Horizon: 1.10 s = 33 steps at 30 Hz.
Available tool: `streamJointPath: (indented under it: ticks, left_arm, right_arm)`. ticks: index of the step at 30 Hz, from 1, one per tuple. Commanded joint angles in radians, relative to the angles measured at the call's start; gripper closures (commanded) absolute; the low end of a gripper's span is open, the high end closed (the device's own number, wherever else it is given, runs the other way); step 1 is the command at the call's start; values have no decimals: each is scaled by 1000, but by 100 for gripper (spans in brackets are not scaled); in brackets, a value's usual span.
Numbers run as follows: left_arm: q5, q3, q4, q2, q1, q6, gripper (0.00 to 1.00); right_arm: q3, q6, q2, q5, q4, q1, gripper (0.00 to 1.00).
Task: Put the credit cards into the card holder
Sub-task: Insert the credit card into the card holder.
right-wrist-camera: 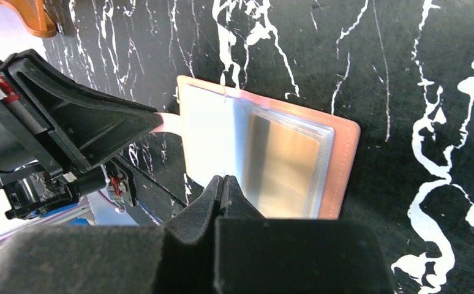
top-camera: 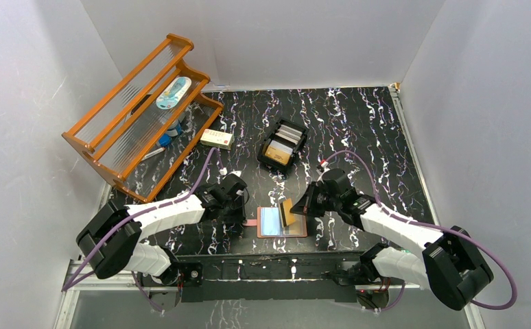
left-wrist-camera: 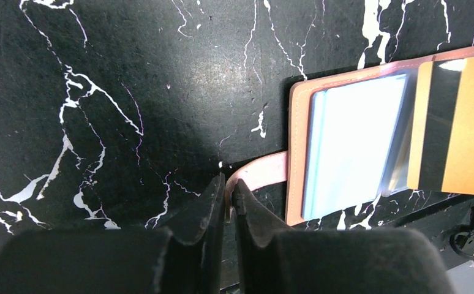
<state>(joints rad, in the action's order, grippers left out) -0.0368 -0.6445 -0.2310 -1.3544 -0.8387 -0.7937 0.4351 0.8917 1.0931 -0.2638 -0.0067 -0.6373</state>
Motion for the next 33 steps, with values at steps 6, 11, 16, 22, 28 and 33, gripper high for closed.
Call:
streamJointPath:
  ticks: [6, 11, 16, 22, 28, 33]
  left_arm:
    - [36, 36, 21, -9, 5, -16, 100]
    - [47, 56, 35, -9, 4, -28, 100]
    - [51, 56, 44, -9, 3, -30, 100]
    - [58, 59, 48, -37, 3, -33, 100]
    - [56, 40, 6, -19, 1, -38, 89]
    - [26, -18, -68, 69, 3, -45, 82]
  right_arm:
    - [-124, -3, 14, -31, 154, -8, 100]
    - [-168, 7, 25, -54, 241, -8, 100]
    - [-176, 12, 59, -80, 288, -8, 100]
    - [-209, 70, 47, -70, 333, -8, 100]
    - [-215, 72, -52, -4, 262, -7, 100]
    - [-211, 78, -93, -6, 227, -8, 100]
